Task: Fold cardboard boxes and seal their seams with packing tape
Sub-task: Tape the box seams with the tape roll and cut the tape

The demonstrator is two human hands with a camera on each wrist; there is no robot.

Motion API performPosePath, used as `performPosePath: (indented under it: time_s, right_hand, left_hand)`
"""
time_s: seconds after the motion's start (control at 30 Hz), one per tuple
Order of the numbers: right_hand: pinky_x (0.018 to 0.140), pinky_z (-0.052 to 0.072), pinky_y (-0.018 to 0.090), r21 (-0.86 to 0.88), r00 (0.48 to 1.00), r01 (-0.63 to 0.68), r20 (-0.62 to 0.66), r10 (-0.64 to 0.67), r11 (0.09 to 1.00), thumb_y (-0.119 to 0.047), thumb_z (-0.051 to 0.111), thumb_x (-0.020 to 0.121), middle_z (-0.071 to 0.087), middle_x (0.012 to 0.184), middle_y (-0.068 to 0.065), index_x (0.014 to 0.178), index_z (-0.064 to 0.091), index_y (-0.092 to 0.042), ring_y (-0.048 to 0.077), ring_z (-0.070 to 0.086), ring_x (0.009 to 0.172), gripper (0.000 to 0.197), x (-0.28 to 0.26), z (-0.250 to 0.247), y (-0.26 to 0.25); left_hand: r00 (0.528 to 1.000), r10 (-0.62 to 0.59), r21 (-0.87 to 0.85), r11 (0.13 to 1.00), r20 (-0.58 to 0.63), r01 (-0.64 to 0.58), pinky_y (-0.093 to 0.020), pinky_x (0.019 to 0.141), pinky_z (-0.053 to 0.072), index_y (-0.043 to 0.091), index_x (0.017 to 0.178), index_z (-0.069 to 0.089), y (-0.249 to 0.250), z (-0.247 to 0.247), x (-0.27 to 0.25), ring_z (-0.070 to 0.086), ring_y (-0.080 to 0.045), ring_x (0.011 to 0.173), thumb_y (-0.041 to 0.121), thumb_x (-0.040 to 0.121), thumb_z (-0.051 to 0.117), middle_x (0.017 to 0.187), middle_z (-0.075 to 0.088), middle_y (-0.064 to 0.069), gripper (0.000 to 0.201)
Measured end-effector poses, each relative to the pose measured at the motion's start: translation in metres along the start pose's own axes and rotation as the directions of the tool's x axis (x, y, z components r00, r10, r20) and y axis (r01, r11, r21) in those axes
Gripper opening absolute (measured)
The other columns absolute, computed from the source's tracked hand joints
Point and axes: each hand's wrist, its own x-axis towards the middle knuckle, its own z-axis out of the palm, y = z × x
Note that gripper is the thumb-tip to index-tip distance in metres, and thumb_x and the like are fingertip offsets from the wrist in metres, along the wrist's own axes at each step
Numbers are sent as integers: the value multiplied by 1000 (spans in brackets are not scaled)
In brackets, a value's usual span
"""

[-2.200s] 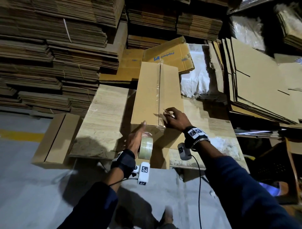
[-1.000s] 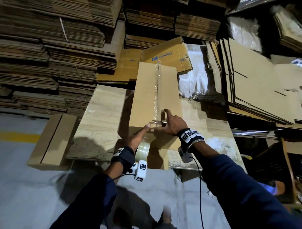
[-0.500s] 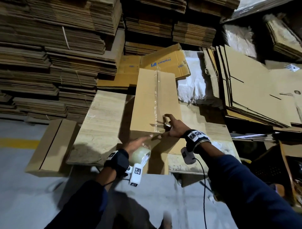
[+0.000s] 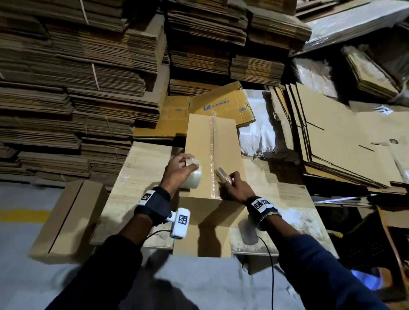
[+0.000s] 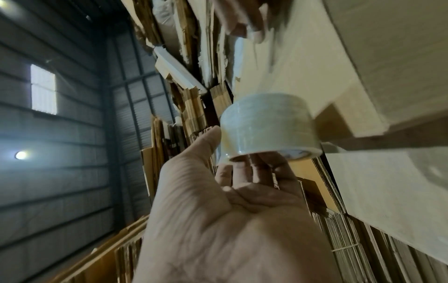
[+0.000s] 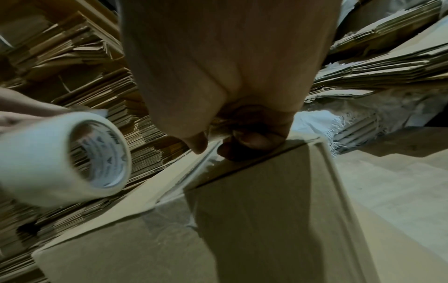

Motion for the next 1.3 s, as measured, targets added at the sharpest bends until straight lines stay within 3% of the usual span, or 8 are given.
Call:
performPosePath:
  time_s: [0.27,0.43,0.6,0.73,0.9,1.0,1.13,1.3]
  right_hand:
    - [76,54,46,-121,975,-94,-212,66,988,-50,42,104,70,104,23,117,34,-15,40,67,86,38,22,-2,-4]
    - [71,52,44,-247,966,-104,-257,39,963,-47,38,105,71,102,21,124,33,-11,40,69,85,41,71,-24,-10]
    - [71,46,42,-294,968,-108,-251,32,950,-44,38,105,71,108,19,131,31,-9,40,70,94,44,141,-53,-25]
    - [75,44,40,-392,982,-130,-177,63,911,-46,38,107,69,117,17,133,34,-9,38,69,105,44,182,-70,-30]
    - [90,50,39,-664,1000,-12,-18,1,747,-55,36,107,65,127,9,133,52,-12,32,66,116,53,205,-95,-41]
    - [89,55,37,-722,996,29,-34,-77,691,-44,51,104,70,116,7,121,68,-11,29,69,109,41,237,-113,-57]
    - [99,51,46,-504,971,234,75,-228,831,-37,53,100,59,133,15,131,56,-9,36,57,124,42,310,-111,-61]
    - [125,24,50,-441,935,354,188,-301,825,-38,42,105,14,171,16,162,18,-6,32,18,157,69,379,-97,-60]
  left_hand:
    - [991,134,11,991,18,-134,-29,83,61,19,135,61,-16,14,46,71,-23,109,6,96,72,124,71,-9,42]
    - [991,134,59,989,8,-134,-44,96,60,45,127,65,-10,28,87,69,-25,117,43,87,78,128,71,-6,42]
    - [989,148,10,989,-12,-148,-50,94,59,26,127,65,3,39,135,72,-27,108,23,93,78,121,74,-11,36]
    - [994,103,34,994,-25,-102,-56,93,57,28,119,66,12,43,178,72,-28,103,14,95,76,120,73,-17,30]
    - [999,30,-33,999,-17,-31,-35,74,62,19,126,65,16,48,215,72,-23,99,7,97,72,113,75,-8,33]
    - [999,4,-45,999,-51,-6,-37,78,62,17,126,67,10,45,229,73,-24,98,9,96,73,113,77,-9,31]
    - [995,15,-45,999,-96,-19,-38,83,61,13,125,63,4,40,239,72,-28,105,12,99,70,118,75,-7,27]
    - [999,11,16,1000,-47,-10,-31,76,61,9,126,62,6,33,247,75,-15,93,9,100,69,110,75,4,27]
